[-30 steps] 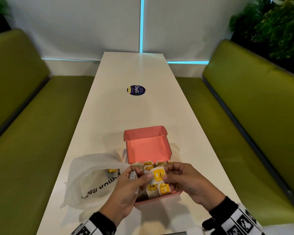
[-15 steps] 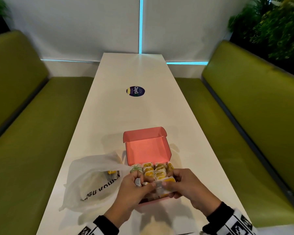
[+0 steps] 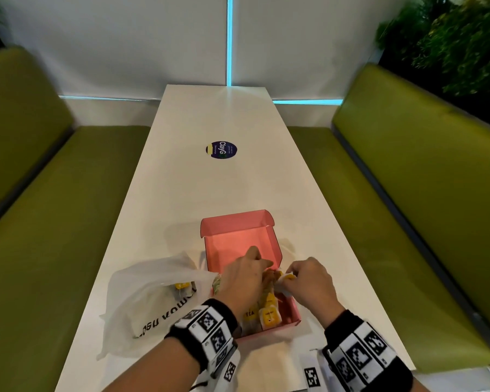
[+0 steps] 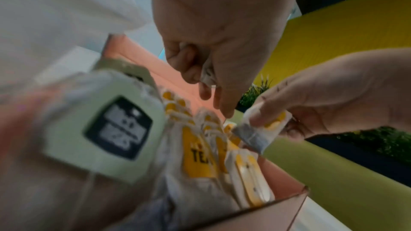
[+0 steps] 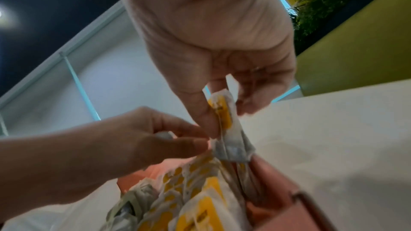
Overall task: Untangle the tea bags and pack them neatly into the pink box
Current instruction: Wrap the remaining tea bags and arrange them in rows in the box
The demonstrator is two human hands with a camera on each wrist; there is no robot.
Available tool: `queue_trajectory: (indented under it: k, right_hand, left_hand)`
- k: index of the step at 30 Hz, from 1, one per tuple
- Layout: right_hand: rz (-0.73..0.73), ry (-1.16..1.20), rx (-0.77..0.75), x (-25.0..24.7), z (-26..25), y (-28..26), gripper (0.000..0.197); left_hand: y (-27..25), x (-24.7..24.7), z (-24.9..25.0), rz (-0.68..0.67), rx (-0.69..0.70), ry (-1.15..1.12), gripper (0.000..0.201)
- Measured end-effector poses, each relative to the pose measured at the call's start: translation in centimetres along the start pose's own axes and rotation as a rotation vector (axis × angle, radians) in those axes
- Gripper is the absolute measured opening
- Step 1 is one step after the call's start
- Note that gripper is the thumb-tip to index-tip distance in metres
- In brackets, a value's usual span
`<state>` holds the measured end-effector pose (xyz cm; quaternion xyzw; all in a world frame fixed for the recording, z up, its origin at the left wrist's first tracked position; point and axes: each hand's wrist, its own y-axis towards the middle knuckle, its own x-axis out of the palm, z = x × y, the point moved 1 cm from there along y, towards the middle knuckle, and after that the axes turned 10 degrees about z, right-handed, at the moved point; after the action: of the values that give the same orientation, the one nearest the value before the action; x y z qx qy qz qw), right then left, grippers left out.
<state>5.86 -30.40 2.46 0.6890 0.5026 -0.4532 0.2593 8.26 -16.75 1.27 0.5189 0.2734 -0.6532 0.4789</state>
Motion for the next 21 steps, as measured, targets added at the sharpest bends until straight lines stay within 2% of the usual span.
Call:
queue_trajectory:
  k: [6,11,21]
  right_hand:
    - [0.094,0.164,0.103,0.7,0.1,0.3,0.011]
    - [0.146,0.295,0.153,1.0,0.2,0.5,0.021]
    - [0.136,0.261,0.138,1.4,-0.5,0.4,0.017]
  left_hand:
    - [0.6,0.9,-0.1,0.014,-0.039,0.033,0.029]
    - [0.8,0.9,-0.6,-0.025,-0.102,0.003,0.027]
    - [1.1,0.8,-0.9,-0.081,-0.1,0.015,0.028]
